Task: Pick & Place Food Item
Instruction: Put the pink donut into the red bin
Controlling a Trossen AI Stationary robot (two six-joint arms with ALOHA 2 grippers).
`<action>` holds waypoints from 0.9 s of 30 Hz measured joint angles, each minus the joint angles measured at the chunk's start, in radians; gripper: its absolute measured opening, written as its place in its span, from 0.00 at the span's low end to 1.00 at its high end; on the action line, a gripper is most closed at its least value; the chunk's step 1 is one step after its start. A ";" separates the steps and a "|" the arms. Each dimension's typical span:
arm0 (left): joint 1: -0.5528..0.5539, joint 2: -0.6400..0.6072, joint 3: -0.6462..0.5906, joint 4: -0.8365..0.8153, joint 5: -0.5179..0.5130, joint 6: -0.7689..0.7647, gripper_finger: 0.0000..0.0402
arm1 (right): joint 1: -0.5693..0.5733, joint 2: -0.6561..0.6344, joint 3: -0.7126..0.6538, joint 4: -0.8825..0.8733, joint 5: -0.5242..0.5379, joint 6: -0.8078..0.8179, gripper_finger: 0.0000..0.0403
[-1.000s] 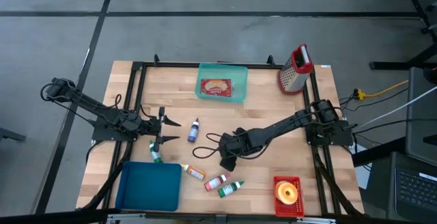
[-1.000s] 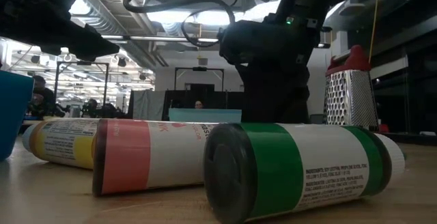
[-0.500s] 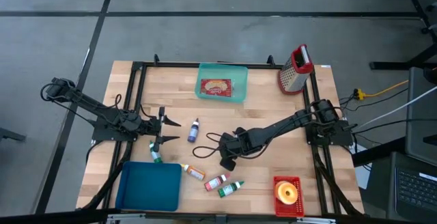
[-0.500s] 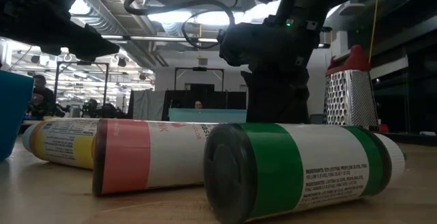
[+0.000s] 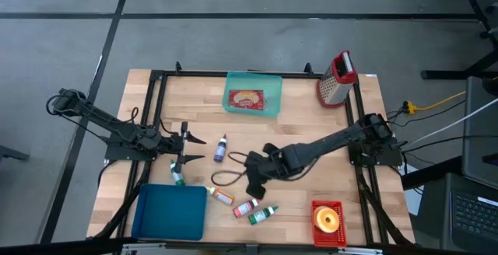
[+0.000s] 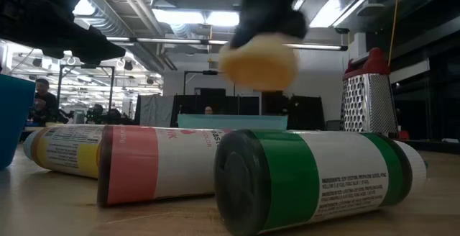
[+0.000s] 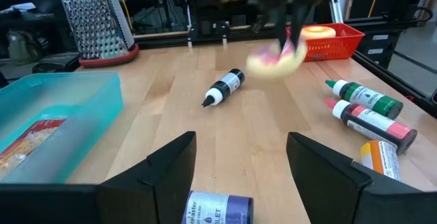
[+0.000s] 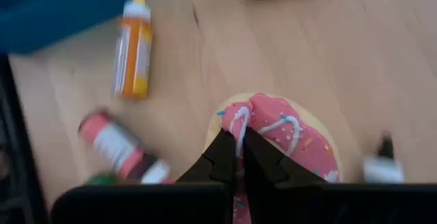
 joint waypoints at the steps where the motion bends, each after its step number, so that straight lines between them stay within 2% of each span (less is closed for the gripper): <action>1: 0.000 0.000 0.000 -0.001 0.000 0.000 0.56 | 0.017 0.000 0.030 -0.062 0.000 0.027 0.03; 6: 0.000 0.000 0.000 0.000 0.000 0.011 0.56 | 0.124 0.000 0.182 -0.373 0.012 0.260 0.03; 11: 0.000 0.000 0.000 0.001 -0.005 0.011 0.56 | 0.268 0.000 0.258 -0.565 0.076 0.620 0.03; 20: 0.000 0.000 0.000 0.001 -0.006 0.000 0.56 | 0.466 0.000 0.259 -0.777 0.098 1.240 0.02; 27: 0.000 0.000 0.000 0.001 -0.007 -0.003 0.56 | 0.523 0.018 0.251 -0.769 0.028 1.465 0.02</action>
